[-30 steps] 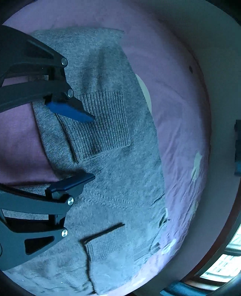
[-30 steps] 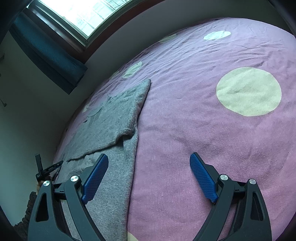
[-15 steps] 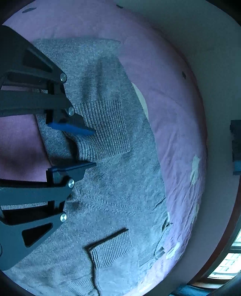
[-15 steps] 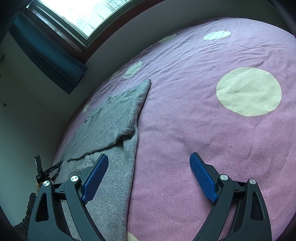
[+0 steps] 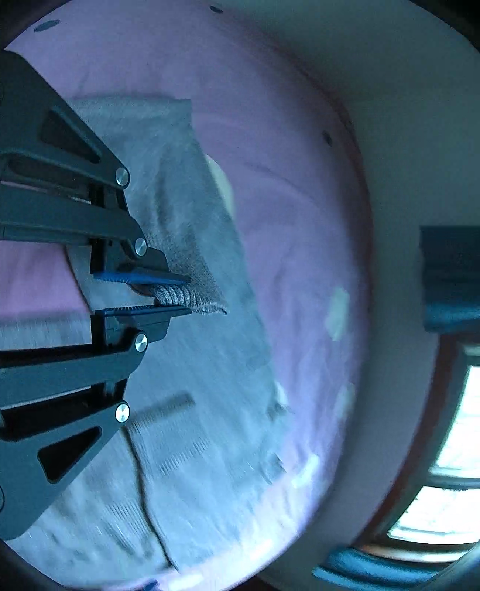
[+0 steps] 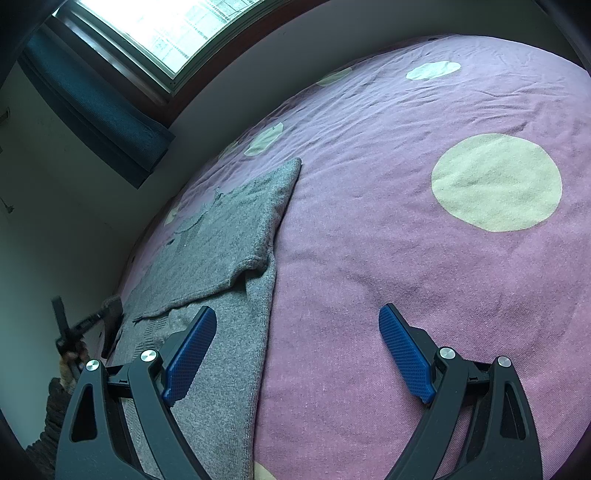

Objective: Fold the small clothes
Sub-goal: 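Grasp the sweater side edge with the left gripper, fold it inward, release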

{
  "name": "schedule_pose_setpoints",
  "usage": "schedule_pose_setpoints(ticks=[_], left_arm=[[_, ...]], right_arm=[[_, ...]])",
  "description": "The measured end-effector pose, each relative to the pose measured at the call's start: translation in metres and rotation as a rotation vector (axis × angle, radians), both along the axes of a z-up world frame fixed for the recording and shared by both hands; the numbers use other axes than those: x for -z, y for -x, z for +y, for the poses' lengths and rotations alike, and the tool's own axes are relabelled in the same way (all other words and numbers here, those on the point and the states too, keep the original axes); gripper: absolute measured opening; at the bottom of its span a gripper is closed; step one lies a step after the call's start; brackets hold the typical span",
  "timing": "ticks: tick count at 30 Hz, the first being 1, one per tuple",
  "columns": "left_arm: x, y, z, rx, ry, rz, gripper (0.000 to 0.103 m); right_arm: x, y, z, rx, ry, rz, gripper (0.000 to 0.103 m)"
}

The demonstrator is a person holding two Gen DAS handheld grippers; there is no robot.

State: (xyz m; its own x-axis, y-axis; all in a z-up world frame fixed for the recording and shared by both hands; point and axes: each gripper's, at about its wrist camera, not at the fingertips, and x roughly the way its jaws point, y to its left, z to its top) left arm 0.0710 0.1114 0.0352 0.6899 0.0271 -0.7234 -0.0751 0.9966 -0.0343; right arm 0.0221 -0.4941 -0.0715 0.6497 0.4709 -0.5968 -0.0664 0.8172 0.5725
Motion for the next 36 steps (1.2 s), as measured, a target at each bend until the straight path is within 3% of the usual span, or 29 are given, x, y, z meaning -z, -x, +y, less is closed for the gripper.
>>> schedule_pose_setpoints(ticks=[6,11,16,20,25,27,28,29,30,36], left_arm=[[-0.044,-0.023,-0.084,0.146,0.03,-0.083,0.009],[-0.056,-0.044,-0.171,0.273,0.063,-0.11,0.009],[-0.042,-0.061,-0.252,0.384,0.081,-0.082,0.009],[-0.004,-0.075,-0.301,0.417,0.085,0.003,0.009],[0.059,-0.085,-0.336,0.469,0.05,0.165,0.013],[0.07,-0.077,-0.342,0.471,0.019,0.157,0.024],[0.068,-0.07,-0.346,0.485,0.005,0.127,0.03],[0.066,-0.065,-0.347,0.503,0.003,0.123,0.042],[0.062,-0.06,-0.346,0.509,0.007,0.118,0.047],[0.018,-0.012,-0.284,0.463,0.055,-0.004,0.057]], right_arm=[[0.0,0.0,0.0,0.0,-0.001,0.0,0.089],[0.0,-0.001,-0.002,-0.001,-0.013,-0.002,0.089],[0.0,-0.001,-0.002,0.001,-0.023,-0.004,0.089],[0.0,0.0,-0.003,0.001,-0.027,-0.005,0.089],[0.0,0.0,-0.003,0.001,-0.027,-0.005,0.089],[0.001,0.0,-0.003,0.001,-0.026,-0.004,0.089],[0.0,0.0,-0.003,0.001,-0.026,-0.005,0.089],[0.0,0.0,-0.003,0.001,-0.026,-0.008,0.089],[-0.001,0.0,-0.003,0.001,-0.026,-0.007,0.089],[-0.002,0.0,-0.002,-0.003,-0.024,-0.006,0.089]])
